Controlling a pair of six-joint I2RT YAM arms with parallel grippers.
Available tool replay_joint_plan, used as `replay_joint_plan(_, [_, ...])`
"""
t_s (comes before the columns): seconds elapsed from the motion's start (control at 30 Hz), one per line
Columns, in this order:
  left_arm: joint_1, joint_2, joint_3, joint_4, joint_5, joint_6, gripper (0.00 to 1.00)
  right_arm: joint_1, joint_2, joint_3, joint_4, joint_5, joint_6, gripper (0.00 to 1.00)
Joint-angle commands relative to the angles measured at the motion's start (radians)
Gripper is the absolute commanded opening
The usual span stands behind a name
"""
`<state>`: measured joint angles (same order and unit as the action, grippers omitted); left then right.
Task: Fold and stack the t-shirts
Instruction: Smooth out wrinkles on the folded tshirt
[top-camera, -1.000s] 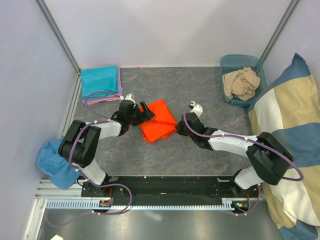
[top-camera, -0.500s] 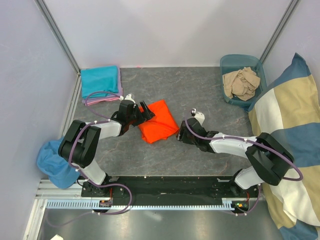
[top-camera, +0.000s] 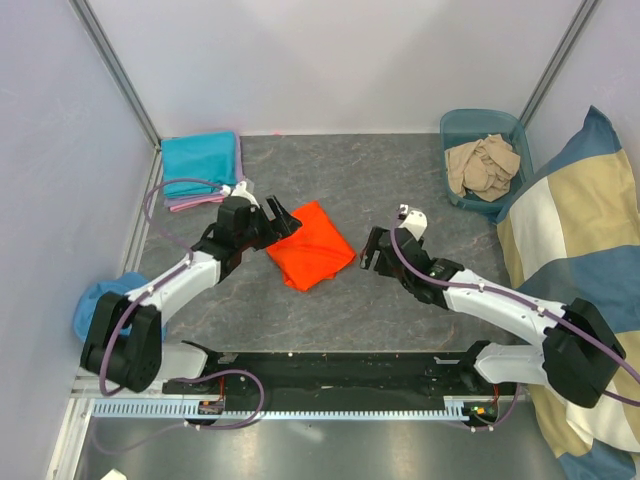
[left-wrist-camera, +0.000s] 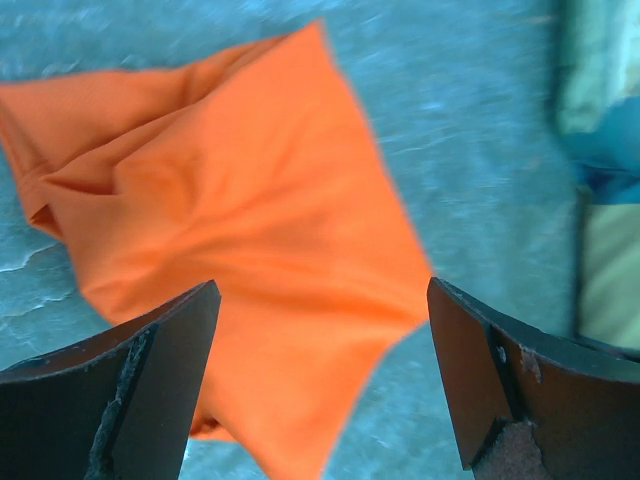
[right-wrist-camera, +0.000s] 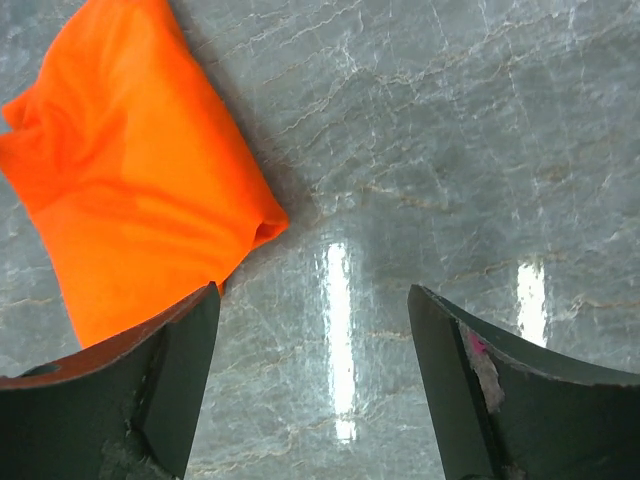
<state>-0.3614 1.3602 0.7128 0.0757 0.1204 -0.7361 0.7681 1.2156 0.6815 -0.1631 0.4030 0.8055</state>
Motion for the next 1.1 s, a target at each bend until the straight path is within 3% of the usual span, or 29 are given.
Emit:
replay_joint_plan(0.0, [0.001, -0.102, 0.005, -0.045, 0.053, -0.035, 0.93, -0.003, 0.065, 0.064, -0.007, 0.031, -0.054, 0.86])
replay_joint_plan(0.43, [-0.168, -0.066, -0.124, 0.183, 0.156, -0.151, 0.92, -0.006, 0.117, 0.096, 0.025, 0.037, -0.075, 0.88])
replay_joint_plan(0.87, [-0.215, 0.069, -0.306, 0.289, 0.130, -0.120, 0.91, -0.015, 0.107, 0.084, 0.017, 0.043, -0.075, 0.88])
replay_joint_plan(1.07, [-0.215, 0.019, -0.392, 0.283, 0.134, -0.123, 0.91, -0.018, 0.116, 0.093, 0.014, 0.043, -0.084, 0.89])
